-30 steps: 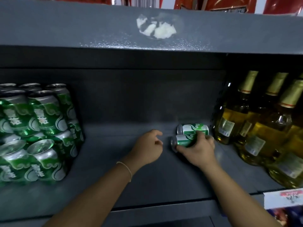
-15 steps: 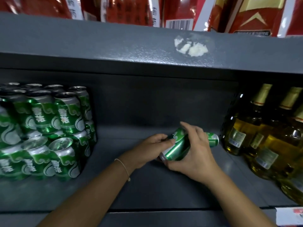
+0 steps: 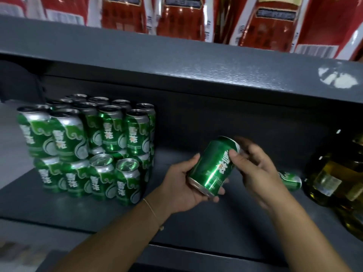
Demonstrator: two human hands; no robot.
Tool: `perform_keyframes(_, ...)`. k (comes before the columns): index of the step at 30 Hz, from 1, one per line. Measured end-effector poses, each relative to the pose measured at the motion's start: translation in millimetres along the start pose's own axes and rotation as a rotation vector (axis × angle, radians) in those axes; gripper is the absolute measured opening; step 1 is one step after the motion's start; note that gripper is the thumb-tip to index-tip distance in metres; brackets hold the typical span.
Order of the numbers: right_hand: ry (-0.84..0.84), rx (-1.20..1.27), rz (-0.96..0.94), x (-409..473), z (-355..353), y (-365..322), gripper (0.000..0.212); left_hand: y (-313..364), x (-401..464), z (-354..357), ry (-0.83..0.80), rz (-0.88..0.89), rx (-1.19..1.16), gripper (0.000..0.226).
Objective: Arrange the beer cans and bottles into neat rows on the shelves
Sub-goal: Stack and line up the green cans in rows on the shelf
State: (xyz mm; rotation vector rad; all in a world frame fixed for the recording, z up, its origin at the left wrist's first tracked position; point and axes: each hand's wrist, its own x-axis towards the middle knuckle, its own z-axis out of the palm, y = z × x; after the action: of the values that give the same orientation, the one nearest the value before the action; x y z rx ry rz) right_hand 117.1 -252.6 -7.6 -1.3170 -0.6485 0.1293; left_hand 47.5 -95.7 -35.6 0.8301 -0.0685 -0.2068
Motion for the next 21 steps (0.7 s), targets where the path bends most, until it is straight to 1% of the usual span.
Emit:
perform_keyframes(2, -0.075, 0.059, 0.064, -1, 16, -3, 0.047, 6, -13, -4, -0.053, 0.011, -0.039, 0.058)
perform_keyframes(4, -0.114, 0.077, 0.090, -1, 32, -5, 0.034, 11, -26, -9, -0.079, 0.029, -0.061, 0.059)
perform_keyframes(5, -0.127, 0.095, 0.088, -1, 40, -6, 0.032, 14, -33, -11, -0.080, 0.042, -0.055, 0.059)
perform_keyframes(6, -0.144, 0.114, 0.080, -1, 47, -8, 0.036, 19, -41, -14, -0.075, 0.056, -0.039, 0.058)
perform_keyframes(7, -0.160, 0.129, 0.076, -1, 55, -10, 0.045, 24, -48, -17, -0.064, 0.073, -0.015, 0.058)
perform_keyframes(9, -0.178, 0.156, 0.074, 1, 72, -13, 0.071, 34, -65, -21, -0.012, 0.117, 0.038, 0.056)
perform_keyframes(10, -0.180, 0.175, 0.071, 1, 81, -15, 0.079, 39, -74, -22, 0.016, 0.147, 0.078, 0.054)
perform_keyframes(11, -0.178, 0.194, 0.065, 2, 90, -17, 0.081, 43, -82, -25, 0.041, 0.184, 0.139, 0.052)
perform_keyframes(12, -0.176, 0.211, 0.052, 2, 98, -17, 0.078, 47, -91, -27, 0.067, 0.220, 0.229, 0.048)
perform_keyframes(14, -0.161, 0.252, 0.042, 3, 117, -17, 0.066, 54, -109, -33, 0.169, 0.284, 0.515, 0.039)
perform_keyframes(15, -0.151, 0.256, 0.044, 3, 127, -19, 0.068, 57, -117, -37, 0.229, 0.304, 0.667, 0.038)
perform_keyframes(17, -0.143, 0.236, 0.037, 3, 146, -18, 0.088, 65, -134, -44, 0.340, 0.337, 0.862, 0.042)
perform_keyframes(18, -0.146, 0.226, 0.033, 2, 155, -18, 0.096, 69, -141, -46, 0.377, 0.361, 0.907, 0.042)
perform_keyframes(19, -0.150, 0.221, 0.036, 1, 165, -18, 0.098, 72, -149, -49, 0.397, 0.391, 0.927, 0.039)
perform_keyframes(20, -0.153, 0.215, 0.039, 0, 173, -18, 0.094, 75, -155, -52, 0.407, 0.420, 0.929, 0.037)
perform_keyframes(21, -0.153, 0.217, 0.046, 0, 181, -17, 0.086, 78, -162, -56, 0.414, 0.449, 0.908, 0.038)
